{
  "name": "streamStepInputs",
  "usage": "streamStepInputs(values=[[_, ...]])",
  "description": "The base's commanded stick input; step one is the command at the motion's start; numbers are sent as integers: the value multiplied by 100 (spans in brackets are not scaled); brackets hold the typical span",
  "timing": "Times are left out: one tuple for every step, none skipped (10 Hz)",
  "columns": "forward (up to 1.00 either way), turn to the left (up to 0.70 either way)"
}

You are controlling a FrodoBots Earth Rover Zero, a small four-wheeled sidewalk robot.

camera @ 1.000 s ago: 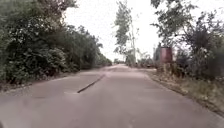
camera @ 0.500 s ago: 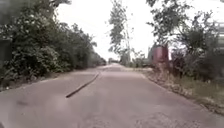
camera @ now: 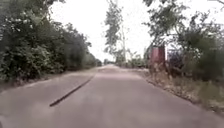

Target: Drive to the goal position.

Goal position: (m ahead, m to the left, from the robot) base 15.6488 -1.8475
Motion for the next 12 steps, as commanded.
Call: streamStepInputs(values=[[70,0],[70,0],[70,0],[70,0],[70,0],[70,0],[70,0],[70,0],[70,0],[70,0],[70,0],[70,0]])
